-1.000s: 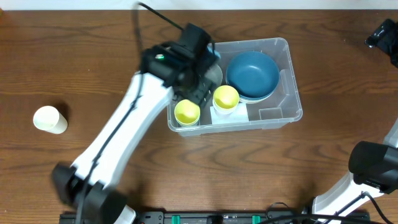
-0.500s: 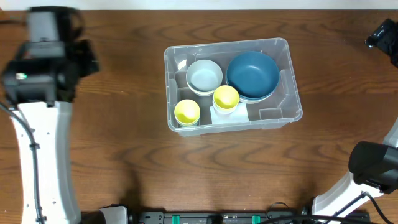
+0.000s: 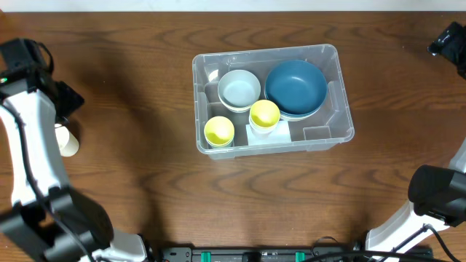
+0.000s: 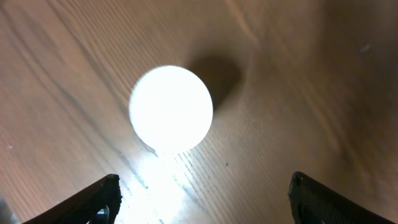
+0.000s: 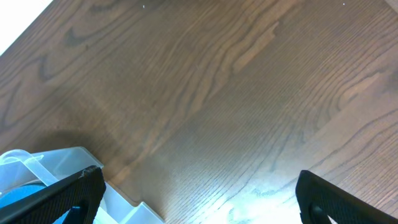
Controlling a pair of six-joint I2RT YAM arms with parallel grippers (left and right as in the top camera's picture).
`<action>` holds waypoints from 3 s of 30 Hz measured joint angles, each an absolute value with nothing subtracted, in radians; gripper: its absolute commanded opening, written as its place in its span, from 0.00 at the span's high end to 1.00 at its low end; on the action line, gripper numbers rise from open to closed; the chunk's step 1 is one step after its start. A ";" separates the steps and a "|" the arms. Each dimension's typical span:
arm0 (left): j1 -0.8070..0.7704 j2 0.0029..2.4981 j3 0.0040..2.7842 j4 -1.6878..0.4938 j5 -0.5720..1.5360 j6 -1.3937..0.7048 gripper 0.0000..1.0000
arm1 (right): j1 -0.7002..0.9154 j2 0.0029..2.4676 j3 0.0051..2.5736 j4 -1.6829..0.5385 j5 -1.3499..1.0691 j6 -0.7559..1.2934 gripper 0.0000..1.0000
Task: Pack container
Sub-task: 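Move the left gripper to the cream cup and grasp it, then carry the cream cup with the left gripper over the bin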
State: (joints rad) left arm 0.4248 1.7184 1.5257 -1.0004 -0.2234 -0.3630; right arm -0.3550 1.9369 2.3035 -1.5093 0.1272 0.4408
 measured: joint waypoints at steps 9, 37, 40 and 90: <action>0.425 1.820 1.518 -0.922 -0.209 -0.327 0.15 | -0.355 1.937 2.304 -1.509 0.127 0.441 0.01; 0.425 2.012 1.519 -0.892 -0.187 -0.287 0.94 | -0.355 1.937 2.304 -1.509 0.127 0.441 0.01; 0.428 2.012 1.526 -0.894 -0.127 -0.283 0.94 | -0.355 1.937 2.304 -1.509 0.127 0.441 0.01; -0.509 1.429 1.546 -1.142 0.180 0.166 0.94 | -0.355 1.937 2.304 -1.510 0.127 0.441 0.01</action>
